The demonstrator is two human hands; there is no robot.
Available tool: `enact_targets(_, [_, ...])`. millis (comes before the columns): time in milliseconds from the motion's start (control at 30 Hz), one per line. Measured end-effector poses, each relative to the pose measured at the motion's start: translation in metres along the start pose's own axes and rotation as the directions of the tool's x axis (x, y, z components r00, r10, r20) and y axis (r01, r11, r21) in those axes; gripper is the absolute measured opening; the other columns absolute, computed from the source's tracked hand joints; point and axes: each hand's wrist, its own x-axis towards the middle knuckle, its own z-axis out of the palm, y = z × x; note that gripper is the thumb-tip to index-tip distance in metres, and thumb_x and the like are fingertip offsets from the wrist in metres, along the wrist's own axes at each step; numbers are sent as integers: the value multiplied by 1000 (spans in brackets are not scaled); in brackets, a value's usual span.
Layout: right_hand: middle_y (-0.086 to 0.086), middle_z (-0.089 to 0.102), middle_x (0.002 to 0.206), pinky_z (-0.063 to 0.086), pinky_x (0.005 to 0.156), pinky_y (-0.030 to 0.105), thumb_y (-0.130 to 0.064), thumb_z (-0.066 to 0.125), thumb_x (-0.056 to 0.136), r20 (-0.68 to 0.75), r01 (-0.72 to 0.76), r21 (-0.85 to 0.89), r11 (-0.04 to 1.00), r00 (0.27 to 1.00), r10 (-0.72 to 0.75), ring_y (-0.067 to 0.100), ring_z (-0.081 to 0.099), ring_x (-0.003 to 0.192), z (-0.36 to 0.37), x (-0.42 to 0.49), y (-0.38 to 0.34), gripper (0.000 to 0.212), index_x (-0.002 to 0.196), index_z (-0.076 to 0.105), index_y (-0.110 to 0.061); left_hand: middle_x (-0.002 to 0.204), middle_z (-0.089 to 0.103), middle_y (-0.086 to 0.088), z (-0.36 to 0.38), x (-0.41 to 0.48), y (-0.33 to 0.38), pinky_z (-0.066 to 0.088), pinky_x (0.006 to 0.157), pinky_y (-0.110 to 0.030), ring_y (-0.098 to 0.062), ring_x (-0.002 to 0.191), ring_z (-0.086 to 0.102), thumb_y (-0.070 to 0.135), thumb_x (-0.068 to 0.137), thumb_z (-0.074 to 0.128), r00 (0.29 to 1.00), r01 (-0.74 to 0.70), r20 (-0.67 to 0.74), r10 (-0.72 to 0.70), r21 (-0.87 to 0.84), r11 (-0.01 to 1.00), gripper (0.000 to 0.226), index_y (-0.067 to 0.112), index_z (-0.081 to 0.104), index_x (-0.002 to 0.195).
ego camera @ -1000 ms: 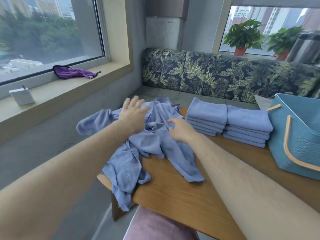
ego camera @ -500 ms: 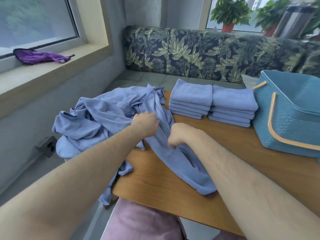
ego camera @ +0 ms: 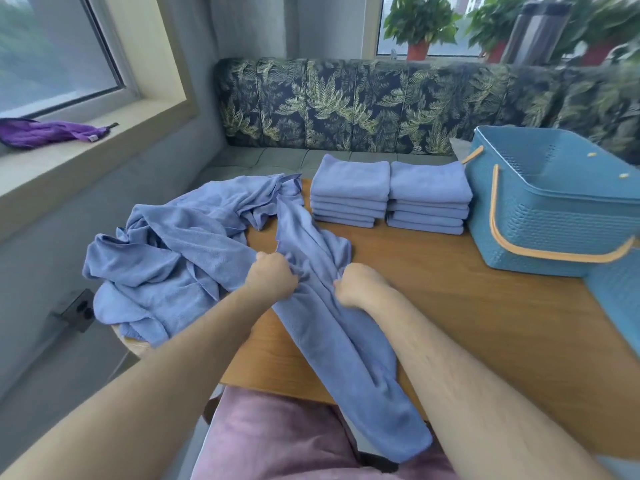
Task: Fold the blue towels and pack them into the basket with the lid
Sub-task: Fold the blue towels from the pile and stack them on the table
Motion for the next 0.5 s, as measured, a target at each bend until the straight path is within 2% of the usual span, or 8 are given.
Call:
enact_targets(100, [20, 59, 129, 44, 87, 37, -30, 40, 106, -154, 23, 283, 959, 988, 21, 36, 59, 119, -17, -15, 15, 40, 128, 50, 1, 79, 57, -4, -13, -4, 1, 50, 73, -32, -22, 78, 53, 19, 88, 64, 994, 2, 103, 20, -206, 979, 11, 10, 59, 83])
enact_targets(167, [10, 63, 111, 44, 77, 36, -39, 40, 105, -244, 45, 470, 881, 966, 81, 29, 63, 101, -27, -26, 34, 39, 121, 48, -4, 73, 53, -4, -16, -15, 3, 43, 62, -30, -21, 69, 49, 14, 86, 62, 991, -32, 117, 62, -241, 970, 16, 12, 53, 72])
enact_targets(200, [3, 61, 99, 41, 69, 34, -43, 41, 104, -245, 36, 551, 834, 962, 120, 21, 61, 87, -28, -32, 45, 36, 114, 48, -9, 72, 51, -3, -15, -22, 5, 40, 59, -29, -20, 69, 47, 14, 85, 61, 992, -47, 99, 75, -259, 965, 17, 13, 50, 71])
enact_targets(267, [-1, 54, 88, 39, 63, 32, -42, 41, 103, -177, -14, 699, 715, 965, 192, 16, 53, 75, -20, -45, 66, 28, 104, 48, -15, 70, 51, -2, -8, -38, 10, 38, 56, -28, -21, 68, 49, 16, 84, 62, 997, -58, 34, 74, -353, 934, 14, 13, 50, 76])
enact_targets(333, [1, 51, 85, 39, 61, 30, -24, 45, 98, -115, -61, 791, 609, 963, 246, 16, 50, 72, -7, -62, 87, 7, 98, 49, -19, 67, 51, -3, 1, -58, 16, 39, 51, -27, -21, 56, 51, 18, 84, 62, 997, -77, -27, 73, -481, 874, 15, 14, 48, 81])
enact_targets(367, [1, 52, 87, 40, 62, 29, -16, 48, 95, -107, -66, 805, 589, 961, 254, 16, 51, 74, -2, -71, 96, 9, 103, 50, -19, 67, 53, -4, 5, -66, 17, 40, 48, -26, -21, 49, 52, 19, 86, 61, 996, -85, -44, 73, -523, 848, 14, 15, 48, 86])
enact_targets(433, [4, 60, 98, 44, 67, 29, -9, 57, 92, -98, -64, 805, 589, 966, 240, 17, 58, 83, 0, -88, 108, 28, 119, 54, -16, 72, 56, -7, 13, -80, 18, 41, 43, -25, -24, 41, 54, 19, 90, 60, 994, -106, -68, 82, -574, 812, 14, 17, 48, 97])
enact_targets(500, [19, 68, 112, 52, 82, 36, -8, 67, 89, -77, -78, 807, 585, 969, 235, 29, 66, 101, -1, -99, 116, 34, 122, 63, 0, 73, 58, -11, 15, -91, 16, 41, 39, -25, -26, 40, 52, 16, 90, 59, 992, -126, -99, 82, -643, 755, 14, 17, 49, 100])
